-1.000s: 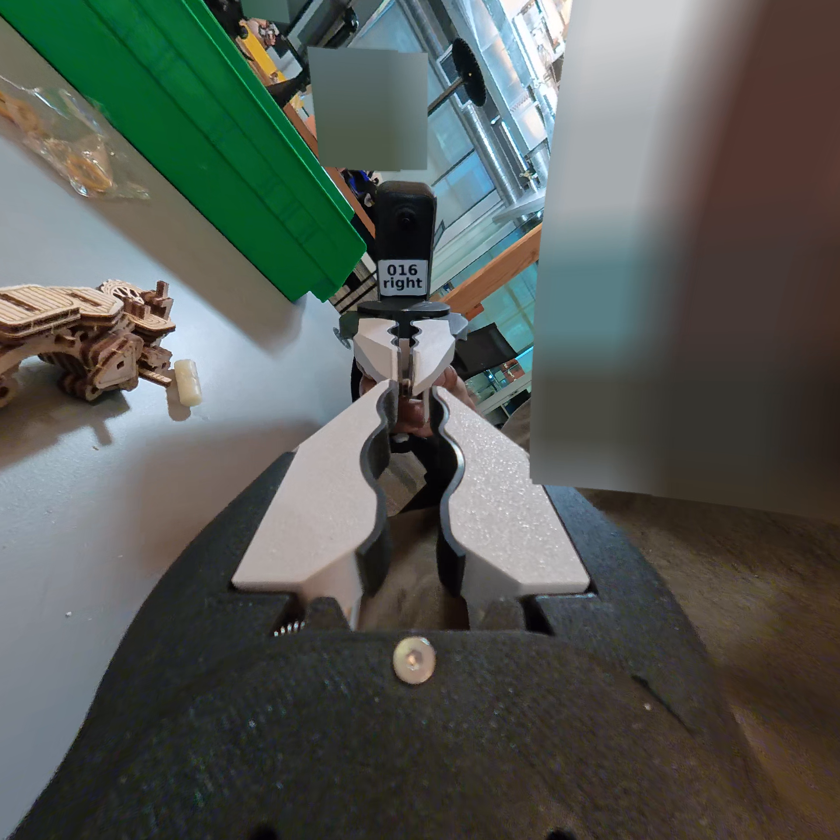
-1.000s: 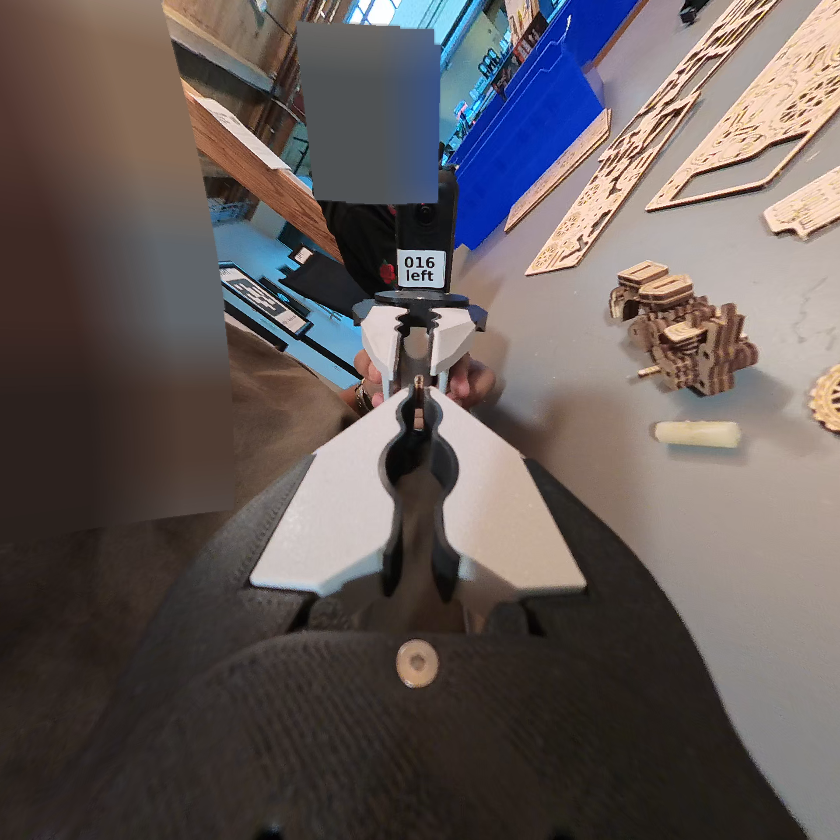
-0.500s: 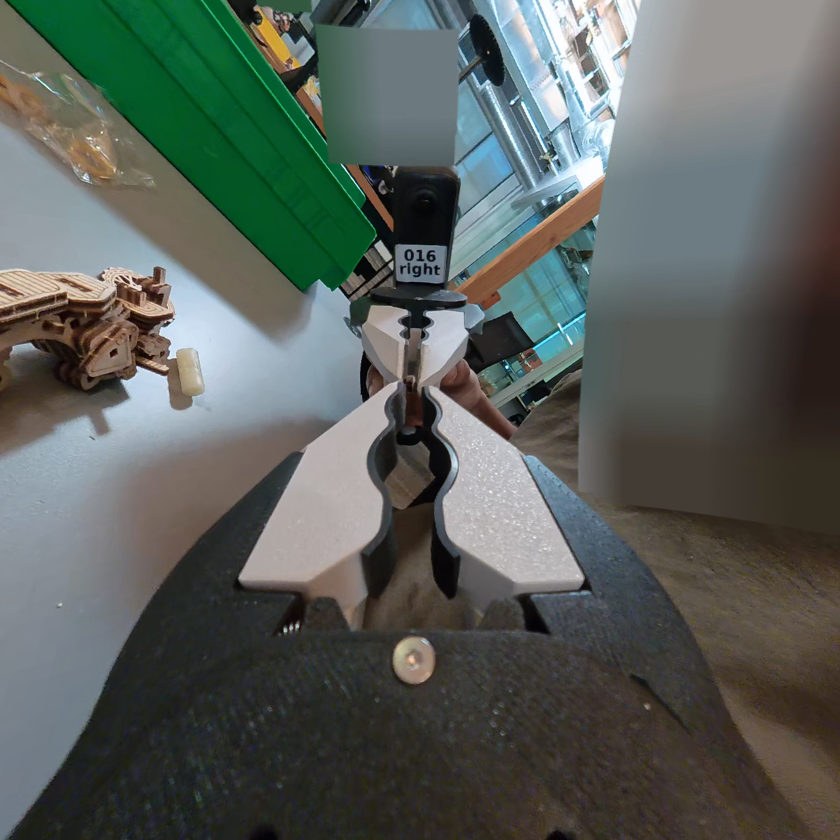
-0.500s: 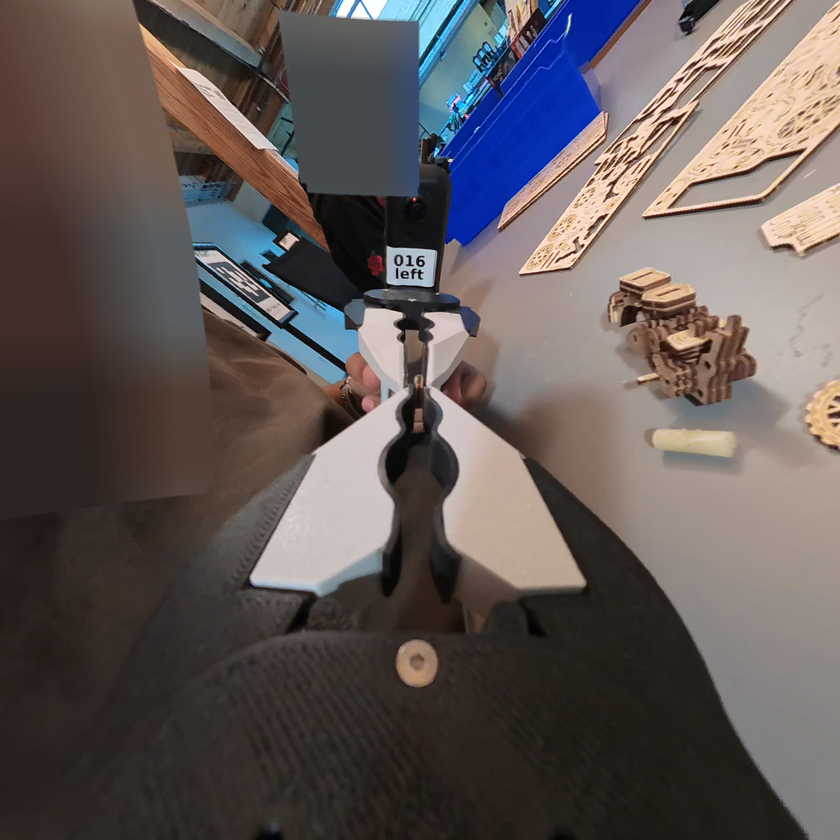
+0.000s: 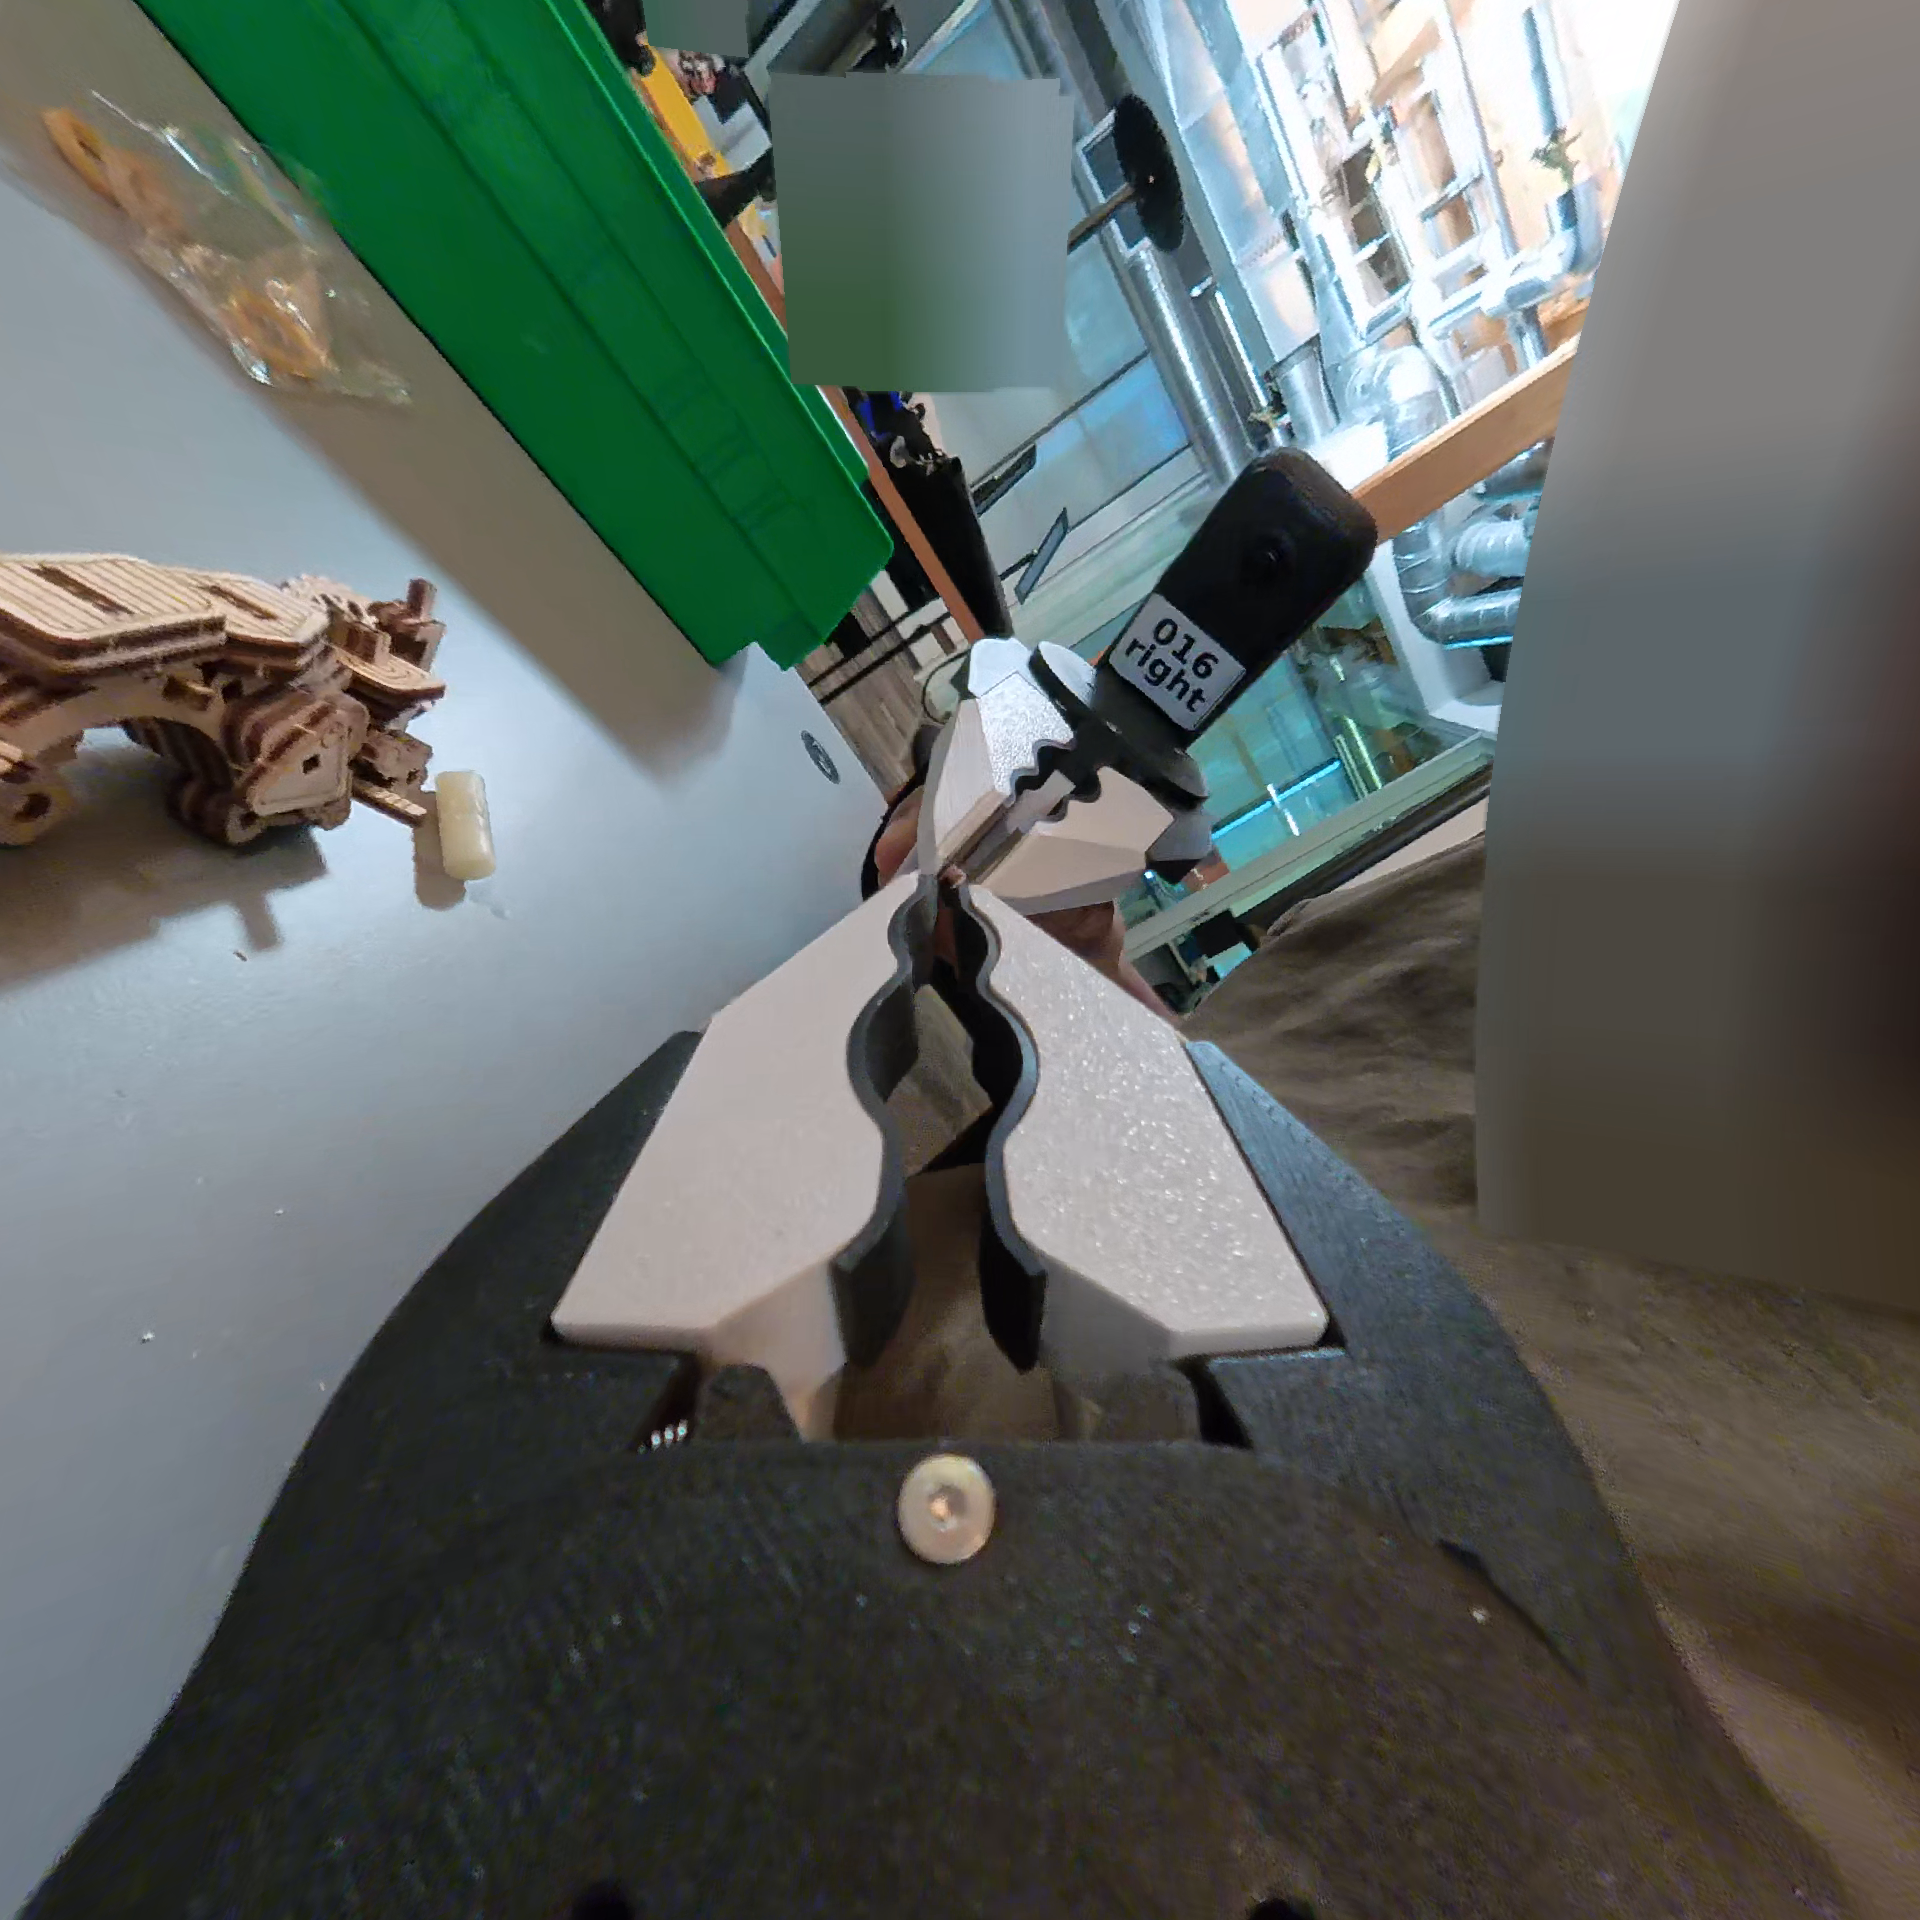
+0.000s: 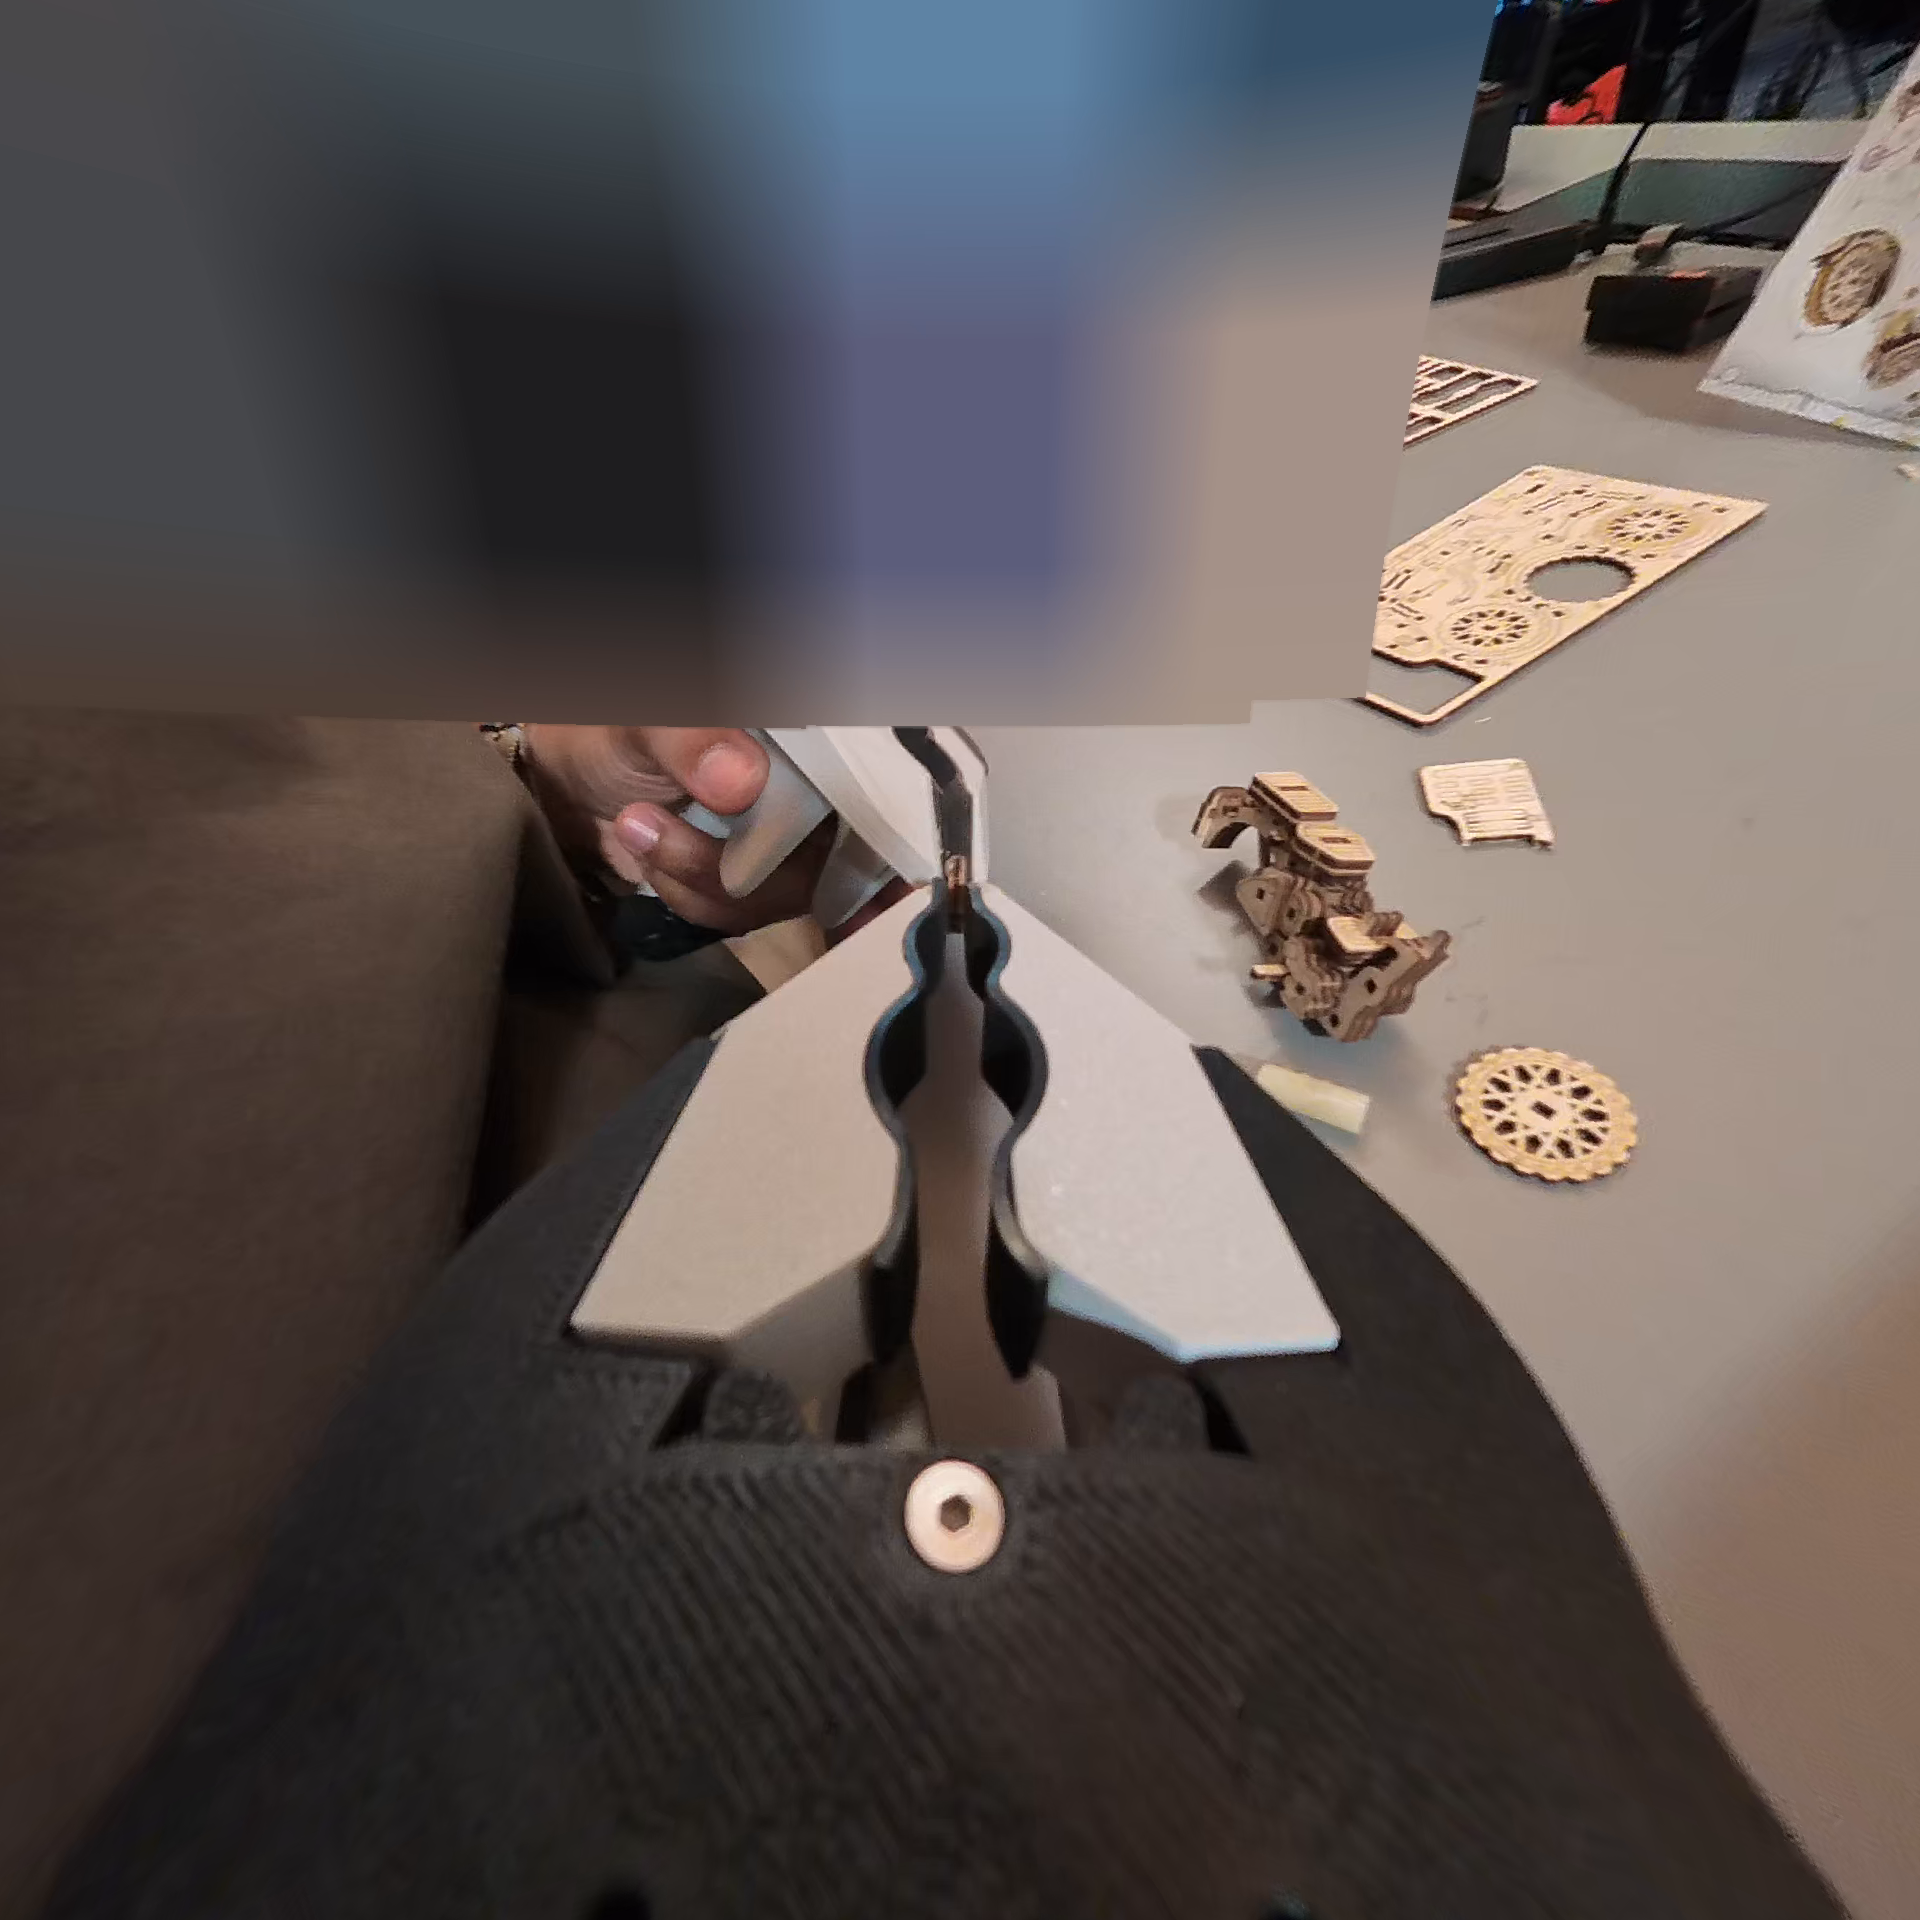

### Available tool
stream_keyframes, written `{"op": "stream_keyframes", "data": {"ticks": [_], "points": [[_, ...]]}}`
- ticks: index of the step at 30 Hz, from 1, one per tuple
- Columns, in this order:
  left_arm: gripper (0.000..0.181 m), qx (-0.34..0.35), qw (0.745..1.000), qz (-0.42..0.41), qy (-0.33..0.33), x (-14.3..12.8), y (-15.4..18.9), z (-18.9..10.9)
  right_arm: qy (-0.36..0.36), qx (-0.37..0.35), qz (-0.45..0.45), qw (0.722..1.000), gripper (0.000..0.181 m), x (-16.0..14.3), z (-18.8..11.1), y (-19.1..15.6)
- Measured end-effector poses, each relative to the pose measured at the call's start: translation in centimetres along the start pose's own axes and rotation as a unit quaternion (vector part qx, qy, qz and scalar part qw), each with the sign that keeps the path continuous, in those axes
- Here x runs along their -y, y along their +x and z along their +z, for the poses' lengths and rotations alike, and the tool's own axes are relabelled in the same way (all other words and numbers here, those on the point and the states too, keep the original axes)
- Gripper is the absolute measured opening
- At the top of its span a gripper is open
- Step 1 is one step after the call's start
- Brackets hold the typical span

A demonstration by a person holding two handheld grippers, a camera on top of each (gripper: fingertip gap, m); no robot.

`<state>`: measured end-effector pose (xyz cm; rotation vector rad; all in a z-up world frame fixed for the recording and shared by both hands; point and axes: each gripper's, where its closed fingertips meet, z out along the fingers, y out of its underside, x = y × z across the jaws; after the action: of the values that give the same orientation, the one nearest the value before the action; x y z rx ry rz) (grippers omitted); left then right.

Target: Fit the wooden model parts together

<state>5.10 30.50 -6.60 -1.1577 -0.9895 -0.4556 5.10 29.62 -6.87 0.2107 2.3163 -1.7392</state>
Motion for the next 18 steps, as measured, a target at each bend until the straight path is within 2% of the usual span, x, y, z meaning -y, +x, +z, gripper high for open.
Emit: {"op": "stream_keyframes", "data": {"ticks": [11,18], "points": [[0.008,-0.009,0.998,0.05,0.024,0.92,0.96,-0.32,0.054,0.103,0.175,0.978,0.001,0.82,-0.48,-0.28],[0.008,-0.012,0.999,0.051,0.012,0.65,0.9,-0.29,0.049,0.123,0.197,0.972,0.001,0.57,-0.36,-0.56]]}}
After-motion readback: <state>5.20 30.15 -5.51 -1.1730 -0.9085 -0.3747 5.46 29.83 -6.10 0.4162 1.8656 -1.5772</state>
